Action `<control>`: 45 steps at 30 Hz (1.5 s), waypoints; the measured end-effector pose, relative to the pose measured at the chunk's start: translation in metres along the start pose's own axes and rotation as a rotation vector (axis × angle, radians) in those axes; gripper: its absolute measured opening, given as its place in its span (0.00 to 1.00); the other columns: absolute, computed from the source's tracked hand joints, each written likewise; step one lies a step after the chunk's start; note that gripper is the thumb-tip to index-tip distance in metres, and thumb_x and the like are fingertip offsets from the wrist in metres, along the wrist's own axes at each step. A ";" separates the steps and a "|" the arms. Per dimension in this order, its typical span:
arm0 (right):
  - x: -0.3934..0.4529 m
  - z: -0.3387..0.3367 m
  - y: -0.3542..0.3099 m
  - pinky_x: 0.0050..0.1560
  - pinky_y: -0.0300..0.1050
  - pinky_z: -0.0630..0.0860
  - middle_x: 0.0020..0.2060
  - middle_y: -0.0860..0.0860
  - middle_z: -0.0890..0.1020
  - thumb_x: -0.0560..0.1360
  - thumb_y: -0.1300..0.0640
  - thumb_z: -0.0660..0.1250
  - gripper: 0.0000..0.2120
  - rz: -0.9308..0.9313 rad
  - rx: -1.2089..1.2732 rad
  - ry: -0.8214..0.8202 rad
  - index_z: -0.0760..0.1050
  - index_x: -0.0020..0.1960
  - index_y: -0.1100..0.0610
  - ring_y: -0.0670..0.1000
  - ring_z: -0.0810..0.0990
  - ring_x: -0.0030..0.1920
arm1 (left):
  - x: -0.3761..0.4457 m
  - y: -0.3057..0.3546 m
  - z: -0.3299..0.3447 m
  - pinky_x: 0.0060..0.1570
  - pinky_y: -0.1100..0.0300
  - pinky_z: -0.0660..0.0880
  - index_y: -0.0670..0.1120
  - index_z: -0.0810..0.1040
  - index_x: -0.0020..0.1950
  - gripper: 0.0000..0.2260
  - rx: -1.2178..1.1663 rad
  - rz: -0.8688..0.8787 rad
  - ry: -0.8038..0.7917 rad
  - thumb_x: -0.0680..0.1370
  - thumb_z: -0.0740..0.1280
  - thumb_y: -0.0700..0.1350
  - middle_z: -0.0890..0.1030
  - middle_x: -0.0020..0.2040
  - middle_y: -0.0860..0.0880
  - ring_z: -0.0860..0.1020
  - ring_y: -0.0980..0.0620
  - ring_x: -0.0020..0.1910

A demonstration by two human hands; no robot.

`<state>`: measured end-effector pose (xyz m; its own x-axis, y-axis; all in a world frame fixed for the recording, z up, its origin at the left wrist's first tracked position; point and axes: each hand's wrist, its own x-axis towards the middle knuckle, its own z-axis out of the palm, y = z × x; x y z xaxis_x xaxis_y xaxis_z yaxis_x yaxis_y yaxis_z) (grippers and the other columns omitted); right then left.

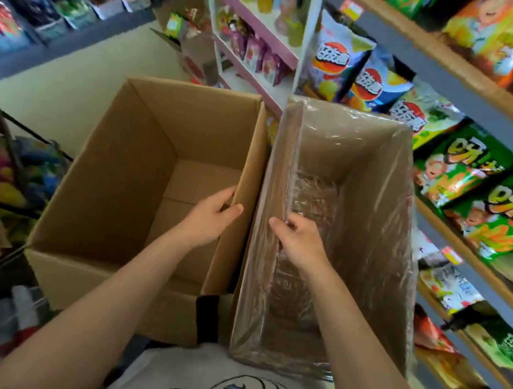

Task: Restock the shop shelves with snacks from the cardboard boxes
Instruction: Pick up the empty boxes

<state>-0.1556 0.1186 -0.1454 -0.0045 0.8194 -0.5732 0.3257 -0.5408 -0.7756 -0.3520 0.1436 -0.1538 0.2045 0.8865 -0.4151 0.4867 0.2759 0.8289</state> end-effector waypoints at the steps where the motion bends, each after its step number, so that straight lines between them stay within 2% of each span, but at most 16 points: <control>1: 0.012 0.015 -0.016 0.51 0.58 0.81 0.47 0.60 0.85 0.79 0.49 0.66 0.12 -0.011 -0.021 -0.016 0.80 0.54 0.57 0.60 0.84 0.48 | 0.005 -0.009 -0.021 0.69 0.57 0.69 0.50 0.66 0.77 0.21 -0.026 0.001 0.024 0.84 0.62 0.46 0.76 0.69 0.53 0.73 0.56 0.67; 3: 0.040 0.048 -0.050 0.50 0.56 0.81 0.45 0.58 0.85 0.79 0.50 0.66 0.10 -0.043 -0.066 -0.042 0.81 0.53 0.55 0.58 0.85 0.47 | 0.015 -0.026 -0.066 0.69 0.53 0.71 0.49 0.67 0.77 0.21 -0.089 -0.011 0.079 0.84 0.62 0.45 0.77 0.67 0.52 0.75 0.55 0.66; 5: 0.072 0.084 -0.088 0.46 0.49 0.83 0.42 0.51 0.85 0.79 0.51 0.66 0.09 -0.069 -0.105 -0.092 0.82 0.55 0.53 0.50 0.85 0.43 | 0.027 -0.044 -0.114 0.67 0.49 0.73 0.48 0.69 0.76 0.20 -0.153 -0.038 0.139 0.83 0.62 0.45 0.79 0.65 0.50 0.77 0.53 0.63; 7: 0.102 0.121 -0.125 0.38 0.38 0.77 0.39 0.46 0.85 0.79 0.52 0.66 0.09 -0.088 -0.132 -0.144 0.82 0.56 0.52 0.42 0.84 0.37 | 0.040 -0.061 -0.161 0.66 0.49 0.74 0.49 0.69 0.75 0.19 -0.215 -0.062 0.192 0.83 0.62 0.45 0.79 0.65 0.50 0.78 0.53 0.62; 9: 0.131 0.157 -0.163 0.36 0.35 0.73 0.37 0.44 0.84 0.79 0.52 0.67 0.08 -0.110 -0.177 -0.189 0.82 0.55 0.52 0.41 0.82 0.35 | 0.049 -0.072 -0.207 0.66 0.49 0.74 0.49 0.69 0.75 0.20 -0.282 -0.105 0.232 0.83 0.62 0.46 0.79 0.65 0.51 0.77 0.54 0.63; 12: 0.172 0.206 -0.218 0.36 0.33 0.70 0.31 0.39 0.80 0.78 0.52 0.68 0.06 -0.156 -0.241 -0.222 0.79 0.43 0.47 0.40 0.79 0.34 | 0.066 -0.087 -0.271 0.67 0.44 0.74 0.49 0.68 0.76 0.22 -0.345 -0.119 0.299 0.82 0.64 0.51 0.78 0.67 0.50 0.76 0.52 0.66; 15: 0.213 0.249 -0.262 0.34 0.35 0.68 0.23 0.37 0.75 0.78 0.52 0.69 0.14 -0.224 -0.304 -0.242 0.74 0.33 0.46 0.38 0.74 0.29 | 0.086 -0.106 -0.321 0.69 0.43 0.71 0.50 0.67 0.77 0.35 -0.386 -0.130 0.407 0.73 0.65 0.64 0.76 0.70 0.49 0.74 0.49 0.69; 16: 0.225 0.262 -0.275 0.34 0.36 0.68 0.23 0.38 0.75 0.78 0.52 0.69 0.15 -0.241 -0.327 -0.257 0.74 0.33 0.46 0.38 0.74 0.29 | 0.093 -0.110 -0.335 0.69 0.43 0.71 0.50 0.67 0.77 0.35 -0.410 -0.137 0.438 0.73 0.65 0.64 0.75 0.70 0.48 0.74 0.49 0.69; 20: 0.282 0.310 -0.335 0.41 0.42 0.75 0.35 0.45 0.83 0.78 0.50 0.68 0.07 -0.308 -0.413 -0.335 0.81 0.42 0.49 0.45 0.81 0.39 | 0.128 -0.114 -0.398 0.67 0.48 0.74 0.48 0.68 0.76 0.20 -0.496 -0.157 0.536 0.83 0.63 0.46 0.78 0.66 0.49 0.77 0.51 0.65; 24: 0.360 0.359 -0.394 0.45 0.51 0.79 0.38 0.55 0.85 0.77 0.48 0.68 0.14 -0.371 -0.503 -0.401 0.82 0.46 0.60 0.54 0.83 0.41 | 0.186 -0.126 -0.466 0.65 0.50 0.74 0.52 0.69 0.76 0.20 -0.545 -0.203 0.627 0.83 0.63 0.47 0.79 0.66 0.51 0.78 0.51 0.64; 28: 0.454 0.398 -0.466 0.50 0.54 0.80 0.40 0.56 0.85 0.77 0.47 0.67 0.13 -0.385 -0.550 -0.484 0.82 0.47 0.57 0.54 0.84 0.43 | 0.262 -0.128 -0.544 0.61 0.52 0.77 0.52 0.70 0.74 0.18 -0.565 -0.218 0.705 0.83 0.62 0.46 0.80 0.63 0.51 0.80 0.53 0.60; 31: 0.523 0.424 -0.533 0.51 0.54 0.80 0.41 0.56 0.85 0.77 0.46 0.67 0.14 -0.400 -0.596 -0.536 0.83 0.48 0.57 0.54 0.84 0.43 | 0.316 -0.116 -0.603 0.54 0.60 0.78 0.55 0.73 0.69 0.15 -0.642 -0.225 0.783 0.84 0.62 0.44 0.82 0.57 0.54 0.81 0.60 0.52; 34: 0.581 0.455 -0.604 0.46 0.49 0.78 0.39 0.56 0.84 0.77 0.47 0.67 0.16 -0.454 -0.637 -0.583 0.82 0.45 0.60 0.54 0.83 0.42 | 0.363 -0.103 -0.664 0.39 0.73 0.74 0.52 0.73 0.69 0.15 -0.663 -0.216 0.858 0.84 0.62 0.41 0.81 0.50 0.55 0.80 0.68 0.39; 37: 0.629 0.494 -0.661 0.46 0.52 0.78 0.38 0.57 0.84 0.76 0.47 0.68 0.18 -0.518 -0.680 -0.626 0.81 0.46 0.63 0.56 0.83 0.42 | 0.400 -0.104 -0.720 0.33 0.76 0.71 0.51 0.71 0.69 0.14 -0.687 -0.209 0.929 0.84 0.61 0.39 0.80 0.46 0.55 0.78 0.69 0.35; 41: 0.687 0.561 -0.722 0.53 0.60 0.80 0.40 0.57 0.85 0.73 0.43 0.66 0.21 -0.568 -0.731 -0.684 0.81 0.49 0.61 0.56 0.84 0.43 | 0.443 -0.126 -0.797 0.39 0.75 0.73 0.50 0.71 0.73 0.17 -0.759 -0.200 1.010 0.84 0.62 0.40 0.81 0.53 0.53 0.80 0.67 0.41; 45: 0.743 0.641 -0.777 0.53 0.60 0.80 0.42 0.58 0.85 0.72 0.43 0.67 0.23 -0.639 -0.770 -0.720 0.81 0.51 0.63 0.57 0.84 0.45 | 0.484 -0.165 -0.880 0.46 0.68 0.76 0.52 0.72 0.73 0.18 -0.810 -0.175 1.074 0.83 0.63 0.43 0.82 0.60 0.52 0.81 0.60 0.51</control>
<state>-1.0182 1.0253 -0.1383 -0.8078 0.4723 -0.3528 0.5453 0.3714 -0.7514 -1.0810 0.8537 -0.1613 -0.7472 0.5649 -0.3501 -0.2703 0.2230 0.9366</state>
